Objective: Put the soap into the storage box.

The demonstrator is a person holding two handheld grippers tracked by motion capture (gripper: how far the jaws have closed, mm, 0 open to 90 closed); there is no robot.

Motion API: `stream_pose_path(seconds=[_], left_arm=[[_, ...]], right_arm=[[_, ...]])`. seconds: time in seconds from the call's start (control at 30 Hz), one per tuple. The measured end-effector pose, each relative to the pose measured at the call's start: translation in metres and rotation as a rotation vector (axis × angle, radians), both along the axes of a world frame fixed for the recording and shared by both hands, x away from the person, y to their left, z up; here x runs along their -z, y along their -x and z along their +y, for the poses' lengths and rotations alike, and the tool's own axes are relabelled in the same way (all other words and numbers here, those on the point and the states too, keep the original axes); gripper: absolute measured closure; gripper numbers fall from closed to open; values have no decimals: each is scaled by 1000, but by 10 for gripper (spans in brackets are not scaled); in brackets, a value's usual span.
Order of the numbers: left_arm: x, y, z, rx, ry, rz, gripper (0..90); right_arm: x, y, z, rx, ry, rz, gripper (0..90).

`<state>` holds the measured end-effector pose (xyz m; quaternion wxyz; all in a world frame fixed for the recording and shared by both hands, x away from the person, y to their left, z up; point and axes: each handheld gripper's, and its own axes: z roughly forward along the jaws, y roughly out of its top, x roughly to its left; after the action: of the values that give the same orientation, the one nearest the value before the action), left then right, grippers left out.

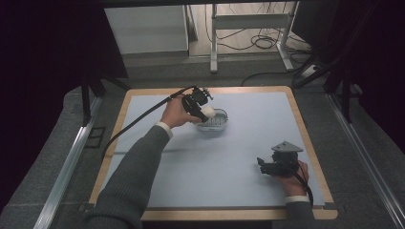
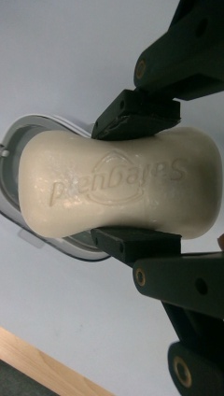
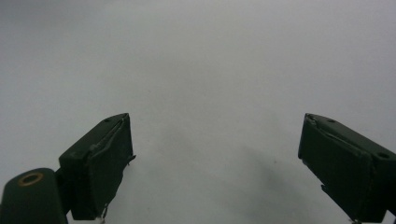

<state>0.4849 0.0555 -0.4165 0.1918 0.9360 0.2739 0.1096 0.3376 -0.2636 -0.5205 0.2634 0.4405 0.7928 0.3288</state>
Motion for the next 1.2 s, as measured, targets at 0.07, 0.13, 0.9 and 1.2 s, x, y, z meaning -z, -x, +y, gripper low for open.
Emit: stream_pose_path(seconds=[0.07, 0.13, 0.9, 1.2], left_arm=[[0, -3, -5, 8, 4, 1, 494], [1, -6, -6, 15, 22, 9, 494], [34, -26, -25, 73, 17, 22, 494], [36, -21, -27, 84, 31, -2, 478]], right_arm=[[0, 0, -1, 1, 0, 0, 97], [0, 0, -1, 2, -1, -2, 97], [1, 0, -1, 4, 7, 5, 97], [1, 0, -1, 4, 11, 4, 97]])
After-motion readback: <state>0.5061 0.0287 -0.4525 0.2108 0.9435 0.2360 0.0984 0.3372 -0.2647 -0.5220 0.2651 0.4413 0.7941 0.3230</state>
